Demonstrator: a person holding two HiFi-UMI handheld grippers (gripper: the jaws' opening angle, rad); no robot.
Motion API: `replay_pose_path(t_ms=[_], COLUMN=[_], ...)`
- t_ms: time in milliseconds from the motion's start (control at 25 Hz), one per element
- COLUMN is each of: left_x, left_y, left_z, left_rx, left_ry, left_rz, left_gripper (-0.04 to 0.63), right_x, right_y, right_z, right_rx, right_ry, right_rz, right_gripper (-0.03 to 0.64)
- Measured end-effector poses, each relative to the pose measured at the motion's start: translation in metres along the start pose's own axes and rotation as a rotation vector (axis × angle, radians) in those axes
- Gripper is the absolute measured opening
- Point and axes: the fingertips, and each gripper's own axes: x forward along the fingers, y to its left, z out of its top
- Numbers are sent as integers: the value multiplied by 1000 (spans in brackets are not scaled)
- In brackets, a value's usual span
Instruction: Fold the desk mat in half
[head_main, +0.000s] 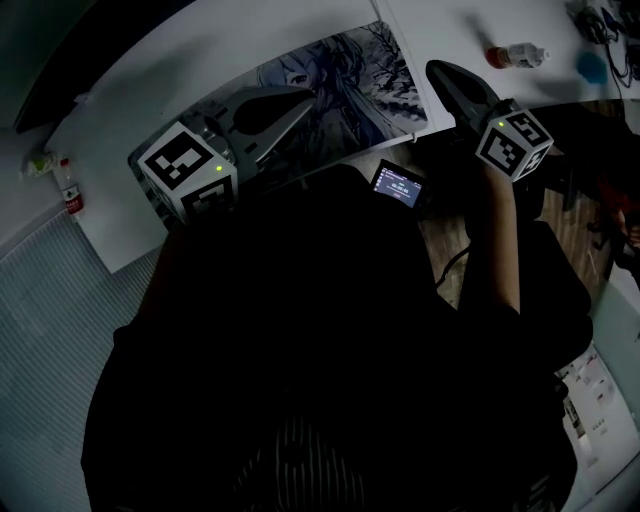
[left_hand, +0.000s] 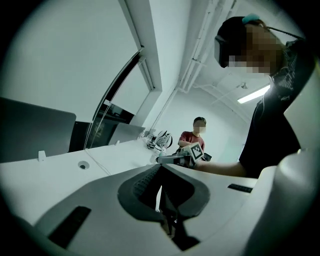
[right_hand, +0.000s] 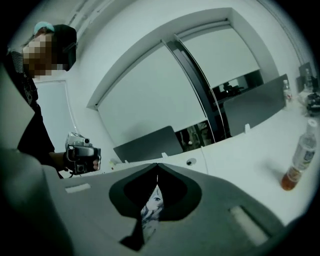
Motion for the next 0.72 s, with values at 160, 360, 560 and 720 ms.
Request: replay_pose_path(t_ms=[160,360,560,720], left_x=[6,4,1,-1], left_y=[3,4,0,0], left_z=[-13,-26,-28,-33], left_rx=[-26,-42,-59,-78], left_ry=[18,35,44,31], left_rz=[5,16,33,48], left_gripper=[6,7,6,6], right_x=[-4,-5,-12,-18], right_y=[-28,-52,-80,-117], right_z=[-37,-82,-124,-185], right_rx=[48,124,224,296], right_ry=[53,107,162,265], right_rz=[-52,-88,-143,-244], right_gripper=[5,15,71,146])
